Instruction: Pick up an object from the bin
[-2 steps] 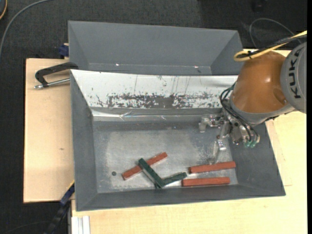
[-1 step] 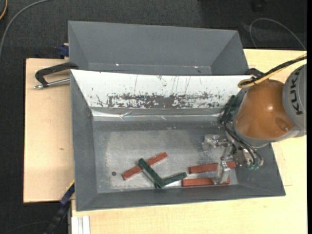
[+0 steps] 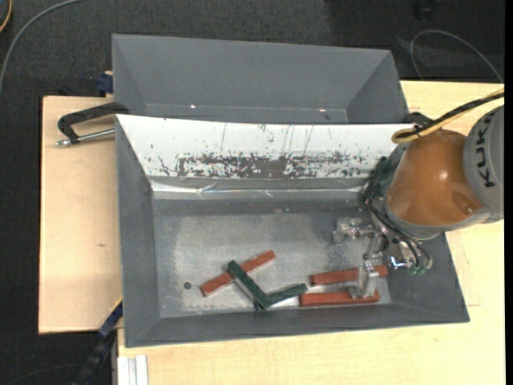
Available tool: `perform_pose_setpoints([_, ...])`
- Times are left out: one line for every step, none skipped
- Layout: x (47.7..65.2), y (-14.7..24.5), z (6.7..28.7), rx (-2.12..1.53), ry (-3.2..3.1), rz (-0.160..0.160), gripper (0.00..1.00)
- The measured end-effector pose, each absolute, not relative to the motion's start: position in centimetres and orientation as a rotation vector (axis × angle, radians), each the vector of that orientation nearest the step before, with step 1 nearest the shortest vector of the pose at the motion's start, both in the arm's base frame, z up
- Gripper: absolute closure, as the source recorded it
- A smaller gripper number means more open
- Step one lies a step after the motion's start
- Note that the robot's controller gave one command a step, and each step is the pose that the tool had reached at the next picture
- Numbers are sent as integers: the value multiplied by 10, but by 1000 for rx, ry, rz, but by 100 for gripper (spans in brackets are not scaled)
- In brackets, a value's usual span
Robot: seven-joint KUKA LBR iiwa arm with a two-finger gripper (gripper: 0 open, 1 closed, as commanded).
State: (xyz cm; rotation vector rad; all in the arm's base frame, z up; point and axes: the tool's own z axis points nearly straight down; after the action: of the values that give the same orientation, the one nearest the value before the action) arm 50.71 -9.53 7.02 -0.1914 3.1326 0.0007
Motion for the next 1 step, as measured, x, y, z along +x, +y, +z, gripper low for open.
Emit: perform_pose_setpoints([507,-95,71,-195,3132,0,100])
